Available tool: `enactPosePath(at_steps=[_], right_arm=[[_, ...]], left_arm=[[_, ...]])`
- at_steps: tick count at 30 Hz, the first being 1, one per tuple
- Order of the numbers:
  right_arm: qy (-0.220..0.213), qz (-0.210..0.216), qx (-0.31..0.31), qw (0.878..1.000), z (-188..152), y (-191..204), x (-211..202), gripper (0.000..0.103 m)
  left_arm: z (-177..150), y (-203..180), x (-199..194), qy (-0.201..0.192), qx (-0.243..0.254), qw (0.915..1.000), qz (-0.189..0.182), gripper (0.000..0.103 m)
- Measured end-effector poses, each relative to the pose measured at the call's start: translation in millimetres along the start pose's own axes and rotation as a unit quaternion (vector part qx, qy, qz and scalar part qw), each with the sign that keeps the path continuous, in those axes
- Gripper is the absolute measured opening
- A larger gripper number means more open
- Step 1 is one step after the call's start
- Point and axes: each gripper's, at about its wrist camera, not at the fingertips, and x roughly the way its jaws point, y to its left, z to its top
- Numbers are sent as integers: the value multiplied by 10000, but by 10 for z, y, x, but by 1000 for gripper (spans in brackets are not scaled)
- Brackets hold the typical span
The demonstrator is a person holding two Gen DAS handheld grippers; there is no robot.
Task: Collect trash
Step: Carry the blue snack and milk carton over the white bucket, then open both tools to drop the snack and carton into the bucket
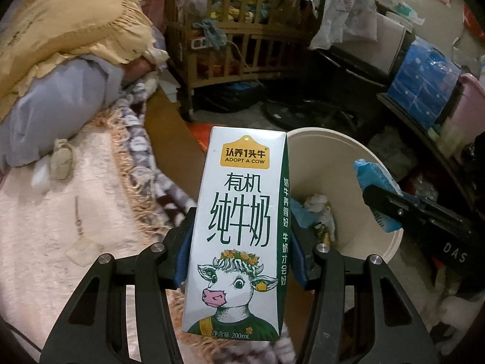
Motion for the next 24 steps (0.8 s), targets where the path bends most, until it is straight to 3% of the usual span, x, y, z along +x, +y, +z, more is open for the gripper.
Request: enactPosePath(at_steps=[8, 17, 20, 24], right_arm=[[21, -91, 214, 9997, -4, -237, 25, 31], [-91, -251, 465, 9986, 28, -458, 26, 31], [-213, -260, 683, 9971, 31, -572, 11, 48], [-154, -294, 802, 9962, 6, -636, 33, 51]], left_arm=[[49, -156, 168, 79, 28, 9998, -191, 51], [148, -304, 331, 144, -259, 9950, -955, 52], [158, -344, 361, 153, -301, 9928, -1149, 67], [151, -345, 352, 167, -299, 9918, -1230, 69]])
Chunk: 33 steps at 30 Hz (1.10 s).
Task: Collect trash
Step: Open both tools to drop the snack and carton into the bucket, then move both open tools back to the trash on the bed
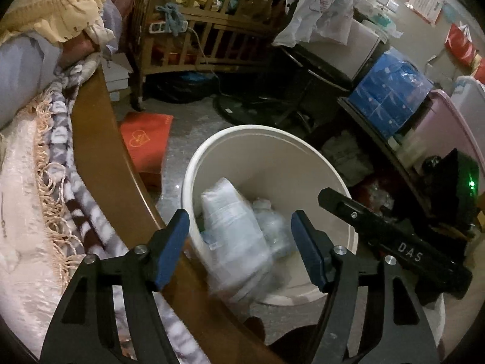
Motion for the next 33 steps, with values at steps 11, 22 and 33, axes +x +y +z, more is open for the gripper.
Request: enactPosePath(at_steps=[11, 22, 33], right_arm=[[227, 172, -234, 9993, -100, 259, 78, 51], [559, 564, -876, 9930, -278, 978, 299, 58], [1073, 1110, -1761, 9722, -455, 2025, 926, 59]], left_arm=[[-162, 362, -409, -222, -17, 9970, 739, 69], [-378, 1003, -805, -398, -302, 9879, 1465, 69], [-742, 2192, -1287, -346, -977, 9665, 2346, 69]])
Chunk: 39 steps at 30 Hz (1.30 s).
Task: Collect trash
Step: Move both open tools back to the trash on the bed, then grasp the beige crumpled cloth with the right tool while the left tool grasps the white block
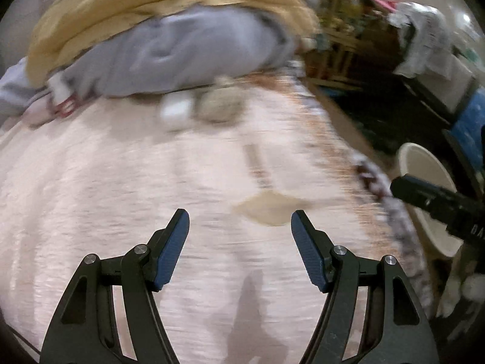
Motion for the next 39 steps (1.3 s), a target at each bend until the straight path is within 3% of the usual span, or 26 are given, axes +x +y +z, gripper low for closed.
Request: enactPosePath(at_steps=[7, 13, 16, 17, 18, 19, 25, 29, 31, 32, 39], right_arm=[[216, 312, -575, 9976, 475, 593, 794, 62], [278, 387, -781, 9958, 941, 954, 1544, 62], [219, 108, -983, 9949, 1086, 1042, 1866, 62], [273, 81, -961, 9950, 1103, 1035, 1935, 52], [358, 100, -908, 9952, 1106, 1014, 2011, 28], [430, 105, -861, 9953, 1102, 987, 2059, 27], [178, 431, -677, 9966, 952, 797, 1604, 26], [163, 644, -575, 9961, 820, 715, 1265, 26], [154, 693, -556, 9959, 756, 685, 1155, 26], [159, 717, -542, 9958, 720, 675, 1105, 26], [215, 789, -568, 9950, 491, 739, 869, 26]], left_arm=[[112, 771, 18, -51, -558, 9980, 303, 69], [382, 1139, 60, -199, -919, 9955, 114, 69], [561, 1167, 118, -286, -930, 9953, 3, 69], [634, 1160, 173, -295, -896, 9955, -29, 69], [696, 1151, 229, -293, -872, 9957, -46, 69], [766, 1125, 310, -287, -842, 9960, -65, 69], [1068, 949, 861, -82, -831, 9964, -127, 69], [1186, 839, 1167, 23, -771, 9970, 38, 67], [1159, 853, 1215, 100, -818, 9966, 5, 41], [1139, 870, 1216, 159, -862, 9960, -153, 33], [715, 831, 596, 27, -705, 9974, -131, 33]])
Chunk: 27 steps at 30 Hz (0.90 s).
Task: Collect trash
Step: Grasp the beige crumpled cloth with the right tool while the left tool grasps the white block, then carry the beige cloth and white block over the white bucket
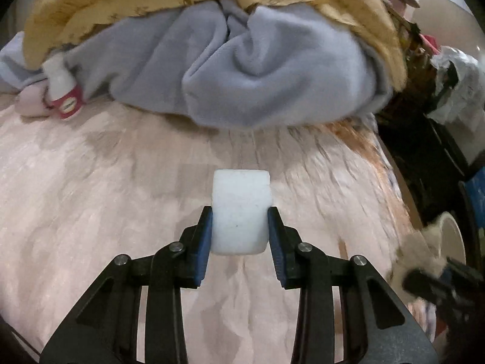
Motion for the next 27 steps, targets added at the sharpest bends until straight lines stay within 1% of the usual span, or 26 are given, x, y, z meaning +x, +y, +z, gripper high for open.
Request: enactPosePath(at_steps=[8, 11, 18, 21, 27], right_arm=[[-14, 119, -72, 9999, -395, 264, -367, 26], [23, 114, -123, 9999, -547, 367, -453, 26], [114, 150, -205, 9996, -805, 540, -588, 26], [100, 88, -304, 9994, -862, 595, -662, 26], [17, 38, -322, 9995, -910, 606, -820, 26]], left_arm=[[-642, -116, -745, -125, 226, 9996, 67, 33], [-780, -199, -941, -263, 282, 9991, 155, 33], [-1040, -297, -1137, -331, 244, 9990, 159, 33], [-1136, -362, -1190, -376, 283, 9987, 204, 33], [-1199, -482, -1235, -423, 366, 9982, 202, 33]])
